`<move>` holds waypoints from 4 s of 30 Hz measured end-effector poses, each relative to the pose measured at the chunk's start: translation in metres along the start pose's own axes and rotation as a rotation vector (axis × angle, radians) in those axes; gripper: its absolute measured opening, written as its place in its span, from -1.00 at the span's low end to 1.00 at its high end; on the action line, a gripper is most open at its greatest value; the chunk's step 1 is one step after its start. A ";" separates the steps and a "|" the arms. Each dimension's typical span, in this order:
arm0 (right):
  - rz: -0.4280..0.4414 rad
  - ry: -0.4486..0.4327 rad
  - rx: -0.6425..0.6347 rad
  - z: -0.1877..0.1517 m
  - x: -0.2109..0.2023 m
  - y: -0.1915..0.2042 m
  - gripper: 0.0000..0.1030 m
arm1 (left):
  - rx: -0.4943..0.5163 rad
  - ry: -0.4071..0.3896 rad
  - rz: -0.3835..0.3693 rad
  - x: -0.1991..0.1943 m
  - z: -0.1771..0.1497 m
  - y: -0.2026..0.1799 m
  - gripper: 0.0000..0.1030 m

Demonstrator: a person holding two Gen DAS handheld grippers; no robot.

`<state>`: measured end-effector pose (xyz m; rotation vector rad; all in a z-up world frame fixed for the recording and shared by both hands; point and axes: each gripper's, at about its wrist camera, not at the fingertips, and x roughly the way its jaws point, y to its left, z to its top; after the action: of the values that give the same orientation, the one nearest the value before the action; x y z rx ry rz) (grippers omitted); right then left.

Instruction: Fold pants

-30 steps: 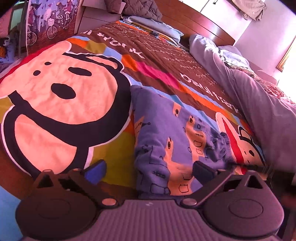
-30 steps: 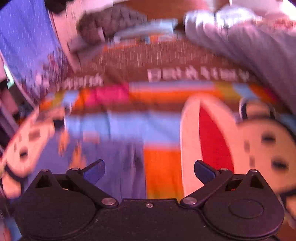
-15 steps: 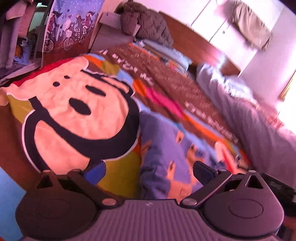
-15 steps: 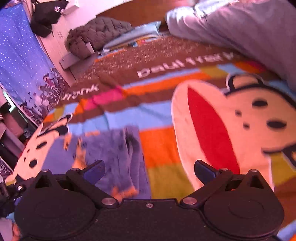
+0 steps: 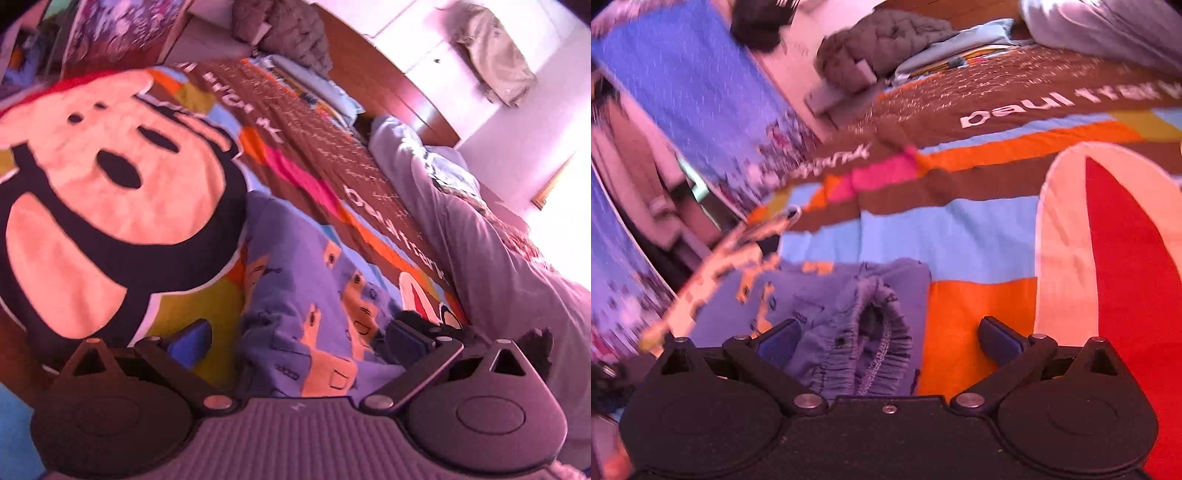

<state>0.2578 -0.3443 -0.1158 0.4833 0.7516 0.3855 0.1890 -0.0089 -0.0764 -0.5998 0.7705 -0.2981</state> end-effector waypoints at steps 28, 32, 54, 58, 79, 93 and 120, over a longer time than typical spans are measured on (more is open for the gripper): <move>-0.162 0.022 -0.039 -0.009 -0.003 0.036 -0.33 | 0.038 0.084 0.075 0.002 0.001 -0.002 -0.26; -0.286 0.015 -0.197 -0.015 -0.003 0.069 -0.42 | 0.020 0.084 0.069 0.000 0.002 0.000 -0.31; -0.479 -0.083 -0.493 -0.038 -0.033 0.161 -0.65 | 0.185 -0.057 0.081 -0.041 -0.004 -0.019 -0.59; -0.473 -0.103 -0.535 -0.032 -0.036 0.177 -0.66 | 0.215 -0.139 0.080 -0.058 0.004 -0.021 -0.60; -0.299 -0.103 -0.662 -0.018 0.038 0.251 -0.65 | 0.022 -0.210 0.249 -0.098 0.050 0.057 -0.59; -0.379 0.021 -0.531 -0.038 0.083 0.210 -0.16 | -0.010 -0.099 0.302 -0.085 0.047 0.072 -0.46; -0.419 -0.124 -0.254 -0.057 -0.012 0.196 0.98 | 0.085 -0.217 0.331 -0.096 0.020 0.042 0.99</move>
<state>0.1771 -0.1731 -0.0388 0.1021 0.6526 0.0552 0.1384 0.0766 -0.0367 -0.4082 0.6311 0.0393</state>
